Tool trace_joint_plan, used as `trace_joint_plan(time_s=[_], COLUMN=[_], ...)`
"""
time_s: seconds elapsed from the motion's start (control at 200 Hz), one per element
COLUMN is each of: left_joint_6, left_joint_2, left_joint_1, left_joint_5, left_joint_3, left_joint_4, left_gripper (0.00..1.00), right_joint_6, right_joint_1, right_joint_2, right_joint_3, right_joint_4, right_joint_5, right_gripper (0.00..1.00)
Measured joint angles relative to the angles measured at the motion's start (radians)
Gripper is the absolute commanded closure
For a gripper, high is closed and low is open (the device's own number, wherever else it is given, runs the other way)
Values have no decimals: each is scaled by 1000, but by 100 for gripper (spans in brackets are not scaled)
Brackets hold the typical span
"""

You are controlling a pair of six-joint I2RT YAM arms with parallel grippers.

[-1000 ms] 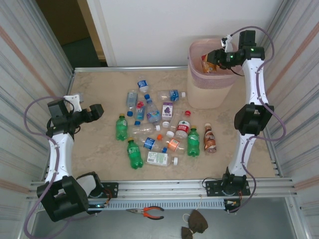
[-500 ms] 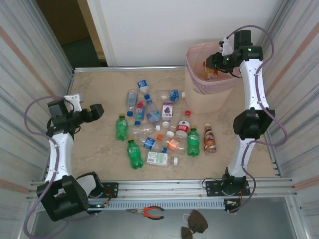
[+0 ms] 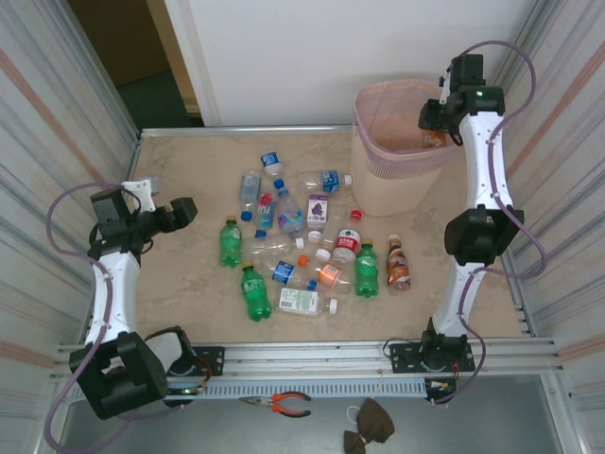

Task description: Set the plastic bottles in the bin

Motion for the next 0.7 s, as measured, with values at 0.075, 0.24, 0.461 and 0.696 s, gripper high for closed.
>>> trace_joint_plan(time_s=[0.075, 0.24, 0.461, 0.696], left_joint_6=[-1, -3, -3, -3], left_joint_2=[0, 6, 8, 10], left_joint_1=[0, 0, 0, 0], left_joint_5=[0, 0, 0, 1], left_joint_3=[0, 0, 0, 0], left_joint_4=[0, 0, 0, 0], left_gripper=[9, 9, 9, 9], right_joint_6=[0, 1, 9, 4], right_joint_1=[13, 36, 36, 34], right_joint_2=[-8, -32, -64, -93], right_joint_3=[-37, -86, -88, -88], right_joint_4=[2, -10, -43, -46], right_joint_5=[51, 137, 230, 141], right_gripper=[55, 54, 54, 50])
